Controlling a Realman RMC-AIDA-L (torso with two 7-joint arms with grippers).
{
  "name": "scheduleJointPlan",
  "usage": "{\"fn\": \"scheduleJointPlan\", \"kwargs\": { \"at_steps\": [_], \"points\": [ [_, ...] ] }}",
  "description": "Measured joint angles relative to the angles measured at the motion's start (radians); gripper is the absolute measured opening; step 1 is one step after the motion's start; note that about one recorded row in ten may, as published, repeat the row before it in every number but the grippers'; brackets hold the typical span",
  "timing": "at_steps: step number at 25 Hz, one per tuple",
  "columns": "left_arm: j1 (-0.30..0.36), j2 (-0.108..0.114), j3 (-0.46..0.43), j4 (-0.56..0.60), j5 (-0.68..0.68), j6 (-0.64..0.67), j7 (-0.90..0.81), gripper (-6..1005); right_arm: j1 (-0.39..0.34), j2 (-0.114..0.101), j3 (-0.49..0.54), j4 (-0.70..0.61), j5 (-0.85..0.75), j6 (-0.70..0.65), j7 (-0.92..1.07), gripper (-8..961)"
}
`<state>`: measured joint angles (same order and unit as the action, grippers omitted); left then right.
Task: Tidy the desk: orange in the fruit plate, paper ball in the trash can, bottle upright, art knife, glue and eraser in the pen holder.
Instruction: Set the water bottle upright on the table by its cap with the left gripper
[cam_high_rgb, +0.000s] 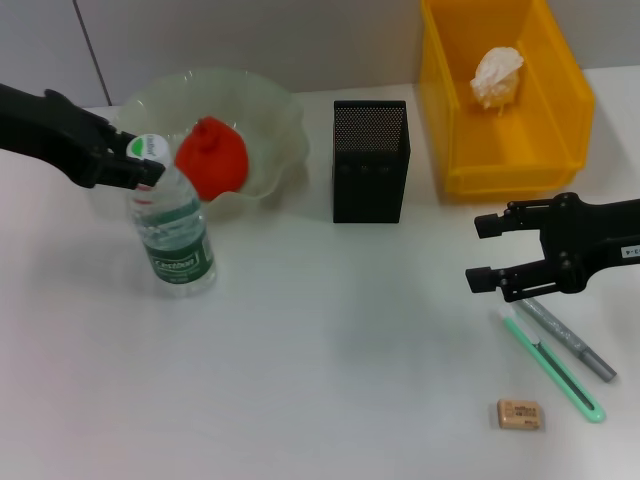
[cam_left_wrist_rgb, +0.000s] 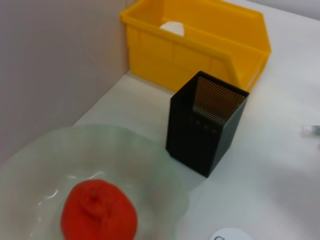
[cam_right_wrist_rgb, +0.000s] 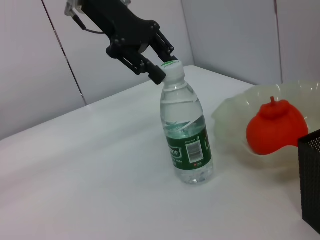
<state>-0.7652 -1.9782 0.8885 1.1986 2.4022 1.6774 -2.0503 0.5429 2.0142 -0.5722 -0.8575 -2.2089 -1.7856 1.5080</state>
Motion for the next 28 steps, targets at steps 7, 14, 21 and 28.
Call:
{"fn": "scheduleJointPlan", "kwargs": {
  "at_steps": [7, 14, 21, 28],
  "points": [
    [0.003, 0.001, -0.045, 0.001, 0.026, -0.006, -0.001, 420, 0.001, 0.001, 0.000, 0.001, 0.011, -0.003, -0.006, 820],
    [0.006, 0.001, -0.054, 0.001, 0.028, -0.019, -0.001, 420, 0.002, 0.004, -0.002, 0.002, 0.011, -0.002, -0.009, 820],
    [0.011, 0.005, -0.054, 0.001, 0.039, -0.029, -0.001, 419, 0.002, 0.006, -0.001, 0.002, 0.011, -0.004, -0.010, 820],
    [0.017, 0.006, -0.054, 0.001, 0.040, -0.038, 0.002, 419, 0.002, 0.006, -0.001, 0.002, 0.011, -0.005, -0.009, 820]
  ]
}}
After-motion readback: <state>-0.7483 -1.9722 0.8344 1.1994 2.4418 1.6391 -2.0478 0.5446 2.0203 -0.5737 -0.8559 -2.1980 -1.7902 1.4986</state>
